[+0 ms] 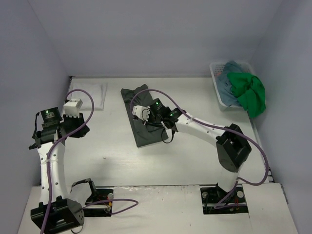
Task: Fold and stack the t-shirts
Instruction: Fold the tshirt
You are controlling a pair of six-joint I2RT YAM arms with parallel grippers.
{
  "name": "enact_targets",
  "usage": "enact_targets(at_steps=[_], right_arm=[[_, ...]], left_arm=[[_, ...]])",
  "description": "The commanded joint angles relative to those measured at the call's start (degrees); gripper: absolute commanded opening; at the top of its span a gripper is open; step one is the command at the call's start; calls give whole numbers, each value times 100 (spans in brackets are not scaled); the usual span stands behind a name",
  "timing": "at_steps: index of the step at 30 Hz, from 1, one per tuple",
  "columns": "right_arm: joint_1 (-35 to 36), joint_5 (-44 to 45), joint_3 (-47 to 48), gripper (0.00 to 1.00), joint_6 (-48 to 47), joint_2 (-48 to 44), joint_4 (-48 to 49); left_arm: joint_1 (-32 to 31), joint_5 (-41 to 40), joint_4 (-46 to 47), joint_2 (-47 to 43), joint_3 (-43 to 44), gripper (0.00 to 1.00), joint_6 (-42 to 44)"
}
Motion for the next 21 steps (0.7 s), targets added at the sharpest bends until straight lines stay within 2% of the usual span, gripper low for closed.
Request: enact_targets(at_steps=[1, 4, 9, 11, 12, 13, 15, 21], right_arm=[[26, -454, -307, 21, 109, -362, -198], [35, -866, -615, 0, 57, -266, -233], [8, -1167, -608, 0, -75, 287, -172], [8, -1167, -546, 11, -93, 411, -111], [8, -1159, -485, 24, -84, 507, -76], [17, -1150, -449, 29, -75, 534, -58], [0, -1106, -422, 32, -58, 534, 30], [0, -992, -387, 32, -5, 412, 83]], left_arm=[[88, 197, 175, -112, 146, 11, -48], [114, 223, 158, -95, 172, 11, -57], [123, 232, 167, -42, 172, 11, -48], [132, 215, 175, -25, 172, 11, -48], [132, 214, 175, -16, 172, 11, -31], [132, 223, 175, -16, 163, 11, -31], [132, 232, 175, -24, 163, 11, -40], [140, 276, 184, -42, 155, 11, -49]])
